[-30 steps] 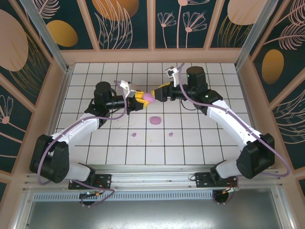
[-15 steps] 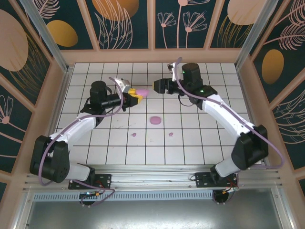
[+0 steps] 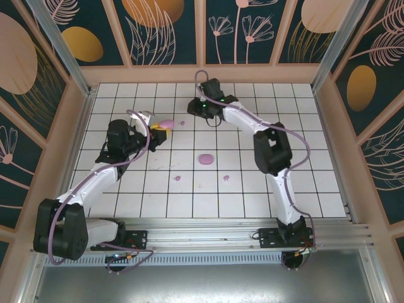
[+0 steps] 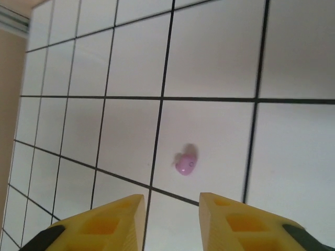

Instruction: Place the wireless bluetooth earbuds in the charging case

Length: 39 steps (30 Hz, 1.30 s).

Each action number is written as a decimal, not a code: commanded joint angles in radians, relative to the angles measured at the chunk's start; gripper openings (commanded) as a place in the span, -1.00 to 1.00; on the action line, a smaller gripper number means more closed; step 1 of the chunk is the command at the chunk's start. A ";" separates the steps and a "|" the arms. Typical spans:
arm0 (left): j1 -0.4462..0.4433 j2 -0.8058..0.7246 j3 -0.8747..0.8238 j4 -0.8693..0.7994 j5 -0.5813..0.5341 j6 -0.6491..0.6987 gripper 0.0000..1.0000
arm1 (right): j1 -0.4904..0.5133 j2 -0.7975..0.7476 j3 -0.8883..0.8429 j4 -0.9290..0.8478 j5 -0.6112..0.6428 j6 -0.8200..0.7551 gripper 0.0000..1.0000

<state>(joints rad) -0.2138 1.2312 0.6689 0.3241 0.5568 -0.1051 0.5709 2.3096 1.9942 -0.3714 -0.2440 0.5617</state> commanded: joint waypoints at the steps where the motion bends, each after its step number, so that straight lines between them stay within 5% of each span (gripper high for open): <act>1: 0.008 -0.022 -0.024 0.022 -0.033 -0.053 -1.00 | 0.044 0.095 0.139 -0.123 0.055 0.108 -0.39; 10: 0.007 -0.029 -0.043 0.024 -0.002 -0.059 -1.00 | 0.067 0.226 0.268 -0.173 0.148 0.174 -0.22; 39: 0.008 -0.050 -0.054 0.035 0.010 -0.059 -1.00 | 0.096 0.296 0.331 -0.131 0.190 0.178 -0.33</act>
<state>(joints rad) -0.2138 1.2095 0.6239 0.3397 0.5663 -0.1555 0.6514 2.6049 2.2906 -0.5053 -0.0914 0.7422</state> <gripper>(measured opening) 0.259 0.338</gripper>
